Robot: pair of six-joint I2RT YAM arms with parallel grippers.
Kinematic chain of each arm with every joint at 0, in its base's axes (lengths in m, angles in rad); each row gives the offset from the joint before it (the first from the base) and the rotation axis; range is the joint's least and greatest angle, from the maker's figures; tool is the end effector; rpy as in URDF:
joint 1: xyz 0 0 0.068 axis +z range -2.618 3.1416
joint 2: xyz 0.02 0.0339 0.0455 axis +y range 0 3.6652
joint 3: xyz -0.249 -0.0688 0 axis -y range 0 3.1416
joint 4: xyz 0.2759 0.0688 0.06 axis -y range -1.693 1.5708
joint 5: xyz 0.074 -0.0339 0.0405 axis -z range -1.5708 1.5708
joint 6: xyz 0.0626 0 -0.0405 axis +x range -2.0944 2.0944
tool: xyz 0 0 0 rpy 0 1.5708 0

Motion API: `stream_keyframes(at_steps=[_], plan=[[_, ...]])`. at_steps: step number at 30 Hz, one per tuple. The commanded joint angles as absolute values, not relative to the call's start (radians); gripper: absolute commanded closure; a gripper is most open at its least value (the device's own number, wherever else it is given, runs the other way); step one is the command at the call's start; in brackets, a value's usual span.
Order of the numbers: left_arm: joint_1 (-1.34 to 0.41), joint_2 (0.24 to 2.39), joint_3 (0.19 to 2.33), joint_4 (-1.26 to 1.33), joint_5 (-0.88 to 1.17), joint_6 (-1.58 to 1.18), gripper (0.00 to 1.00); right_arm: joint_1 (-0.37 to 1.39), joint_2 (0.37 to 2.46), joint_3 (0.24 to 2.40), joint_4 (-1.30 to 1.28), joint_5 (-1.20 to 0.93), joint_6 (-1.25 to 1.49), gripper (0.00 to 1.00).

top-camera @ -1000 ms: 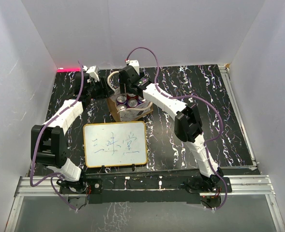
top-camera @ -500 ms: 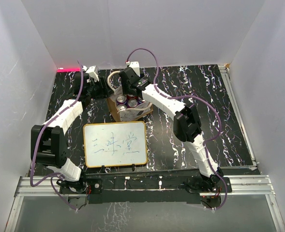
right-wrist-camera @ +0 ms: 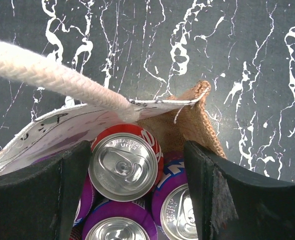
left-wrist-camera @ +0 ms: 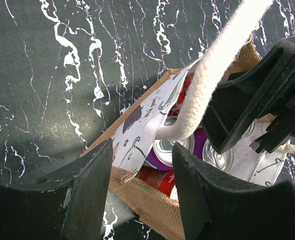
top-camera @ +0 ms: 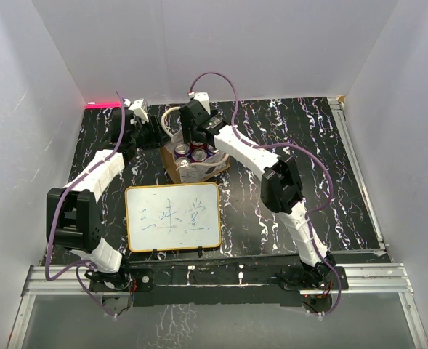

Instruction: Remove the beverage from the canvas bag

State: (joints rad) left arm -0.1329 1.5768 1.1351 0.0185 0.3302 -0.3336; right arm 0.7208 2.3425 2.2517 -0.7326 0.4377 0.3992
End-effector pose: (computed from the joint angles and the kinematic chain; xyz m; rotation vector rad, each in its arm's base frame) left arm 0.4117 -0.0755 0.2441 0.0140 2.0247 -0.6271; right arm 0.4402 0.3514 0.2308 -0.1694 2.2915 0.0454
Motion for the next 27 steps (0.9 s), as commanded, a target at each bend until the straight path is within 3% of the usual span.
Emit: stream_keyframes(at_steps=[1,19,27], plan=[[-0.128,1.571,1.166,0.029,0.35,-0.337,0.51,0.726,2.307,2.298,-0.717,0.398,0.367,0.23],[-0.127,1.572,1.167,0.027,0.35,-0.337,0.52,0.729,2.347,2.252,-0.779,0.435,0.349,0.32],[-0.128,1.571,1.168,0.023,0.35,-0.337,0.52,0.726,2.332,2.194,-0.788,0.414,0.267,0.28]])
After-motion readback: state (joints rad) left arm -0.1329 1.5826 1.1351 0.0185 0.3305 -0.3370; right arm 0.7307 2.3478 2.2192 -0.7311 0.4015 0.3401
